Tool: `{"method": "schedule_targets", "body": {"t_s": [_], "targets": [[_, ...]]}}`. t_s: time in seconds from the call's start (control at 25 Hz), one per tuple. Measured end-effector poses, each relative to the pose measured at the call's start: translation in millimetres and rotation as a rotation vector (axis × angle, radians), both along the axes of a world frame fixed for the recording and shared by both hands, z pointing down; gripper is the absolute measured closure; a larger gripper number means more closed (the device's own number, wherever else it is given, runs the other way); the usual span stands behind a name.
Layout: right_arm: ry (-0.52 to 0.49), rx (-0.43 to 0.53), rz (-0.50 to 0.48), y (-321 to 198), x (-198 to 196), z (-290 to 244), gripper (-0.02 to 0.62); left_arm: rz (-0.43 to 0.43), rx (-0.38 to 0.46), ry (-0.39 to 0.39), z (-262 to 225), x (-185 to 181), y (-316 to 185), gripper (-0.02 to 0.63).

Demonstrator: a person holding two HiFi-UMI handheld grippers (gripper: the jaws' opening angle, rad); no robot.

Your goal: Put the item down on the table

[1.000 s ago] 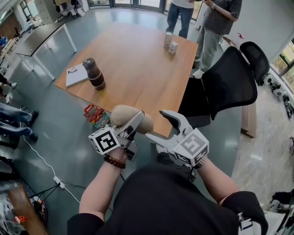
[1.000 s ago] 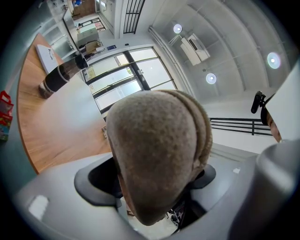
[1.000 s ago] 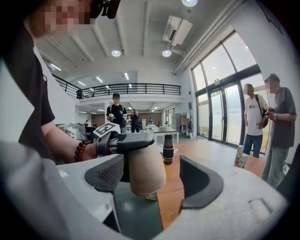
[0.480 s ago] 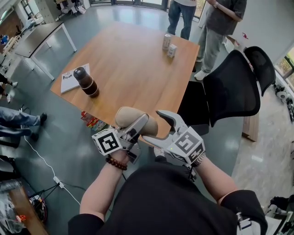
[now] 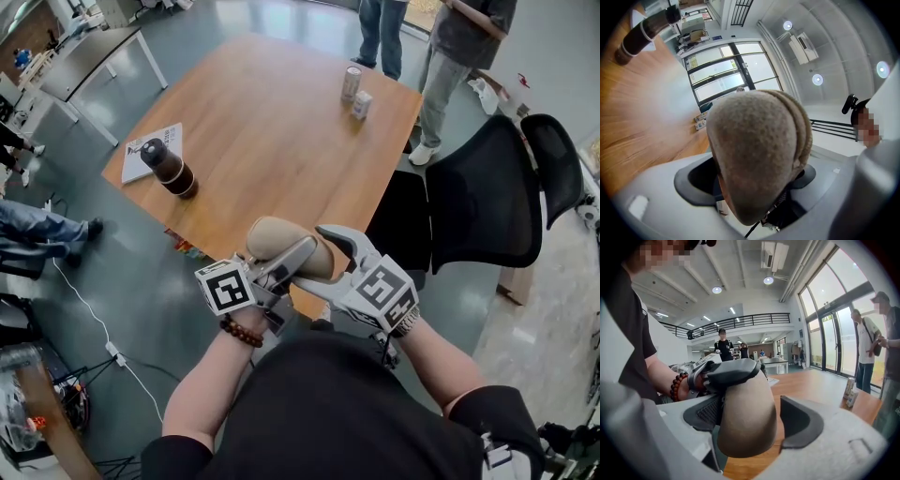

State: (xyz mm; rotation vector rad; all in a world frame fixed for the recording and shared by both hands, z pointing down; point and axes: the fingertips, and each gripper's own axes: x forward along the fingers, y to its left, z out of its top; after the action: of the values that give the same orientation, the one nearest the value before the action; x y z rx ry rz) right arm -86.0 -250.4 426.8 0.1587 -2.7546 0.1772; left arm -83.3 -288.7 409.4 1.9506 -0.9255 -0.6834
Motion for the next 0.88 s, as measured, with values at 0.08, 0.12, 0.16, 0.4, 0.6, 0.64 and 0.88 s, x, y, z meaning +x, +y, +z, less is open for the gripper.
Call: {"method": "schedule_targets", "body": {"t_s": [0.08,0.12,0.16,0.4,0.6,0.64,0.88], "targets": [[-0.003,-0.009,-0.013,-7.5,1.7,2.1,0.233,-0.009,-0.011,0.005,3.4,2.1,-7.9,0.190],[-0.003,-0.013,-0.020,-10.6,2.3,3.3,0.247,-0.013,-0.015,0.004,4.9,2.7,-11.5,0.190],[-0.003,-0.017,-0.026,-13.5,2.8,4.5,0.252,-0.017,-0.017,0.002,6.3,3.1,-15.0,0.190],[-0.014,-0.033,-0.047,-34.1,7.2,9.4,0.267,-0.034,-0.031,0.028,14.1,5.2,-35.7,0.187],[-0.050,-0.051,-0.059,-51.4,9.9,9.1,0.275,-0.068,-0.044,-0.002,17.3,3.7,-51.6,0.174],[-0.056,-0.054,-0.058,-55.5,10.3,8.7,0.275,-0.079,-0.050,-0.013,18.7,1.7,-54.6,0.161],[-0.069,-0.067,-0.054,-81.6,9.8,15.5,0.279,-0.146,-0.078,-0.046,27.8,-16.1,-69.3,0.146]]}}
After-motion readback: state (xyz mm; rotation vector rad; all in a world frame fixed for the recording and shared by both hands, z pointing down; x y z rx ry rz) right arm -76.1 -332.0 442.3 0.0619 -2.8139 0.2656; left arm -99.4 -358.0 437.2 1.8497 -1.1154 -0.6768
